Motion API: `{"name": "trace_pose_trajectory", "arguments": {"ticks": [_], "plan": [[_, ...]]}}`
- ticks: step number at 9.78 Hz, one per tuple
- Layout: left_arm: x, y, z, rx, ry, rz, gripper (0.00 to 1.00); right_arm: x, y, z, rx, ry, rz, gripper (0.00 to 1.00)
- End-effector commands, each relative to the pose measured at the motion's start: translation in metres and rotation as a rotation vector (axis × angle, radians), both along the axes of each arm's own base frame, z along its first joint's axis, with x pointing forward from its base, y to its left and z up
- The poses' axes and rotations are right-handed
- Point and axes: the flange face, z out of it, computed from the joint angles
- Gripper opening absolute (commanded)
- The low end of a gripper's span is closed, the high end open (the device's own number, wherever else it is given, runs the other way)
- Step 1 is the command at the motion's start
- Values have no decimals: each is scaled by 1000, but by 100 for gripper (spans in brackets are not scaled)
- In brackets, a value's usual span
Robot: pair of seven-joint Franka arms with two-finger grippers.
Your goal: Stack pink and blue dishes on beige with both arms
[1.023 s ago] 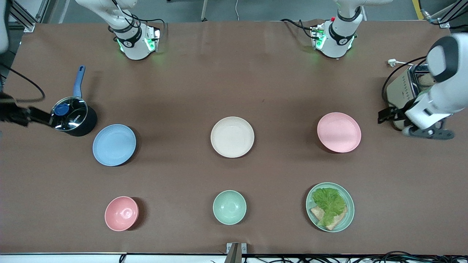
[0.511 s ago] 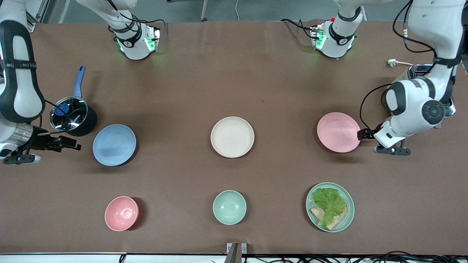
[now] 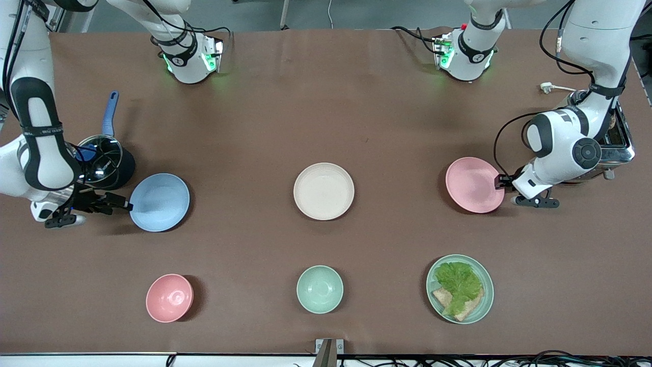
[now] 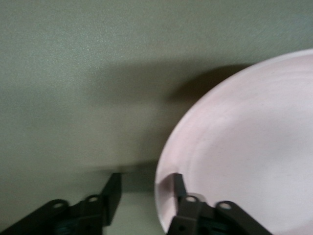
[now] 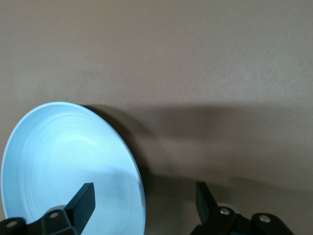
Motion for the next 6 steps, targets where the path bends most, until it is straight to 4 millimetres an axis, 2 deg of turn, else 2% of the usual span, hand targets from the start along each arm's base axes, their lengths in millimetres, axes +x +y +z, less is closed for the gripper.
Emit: {"name": "trace_pose_trajectory", "arguments": {"ticks": [1,2,3,4,5,6], "plan": [[-8,-9,-2,-64,-2,73,0,-18,9,-13,38,18,-24,70],[-4,-12,6,-85,-21,98,0,-23,13,-19,46,35,-28,62],[0,-15,18,-106,-37,117,0,-25,13,-20,57,43,-34,49],[5,-18,38,-151,-27,141,0,-25,13,-20,75,51,-44,22],[9,-27,65,-252,-21,210,0,-24,12,-18,97,48,-69,1],[9,-60,88,-331,-26,205,0,-17,13,-10,121,52,-61,0]]}}
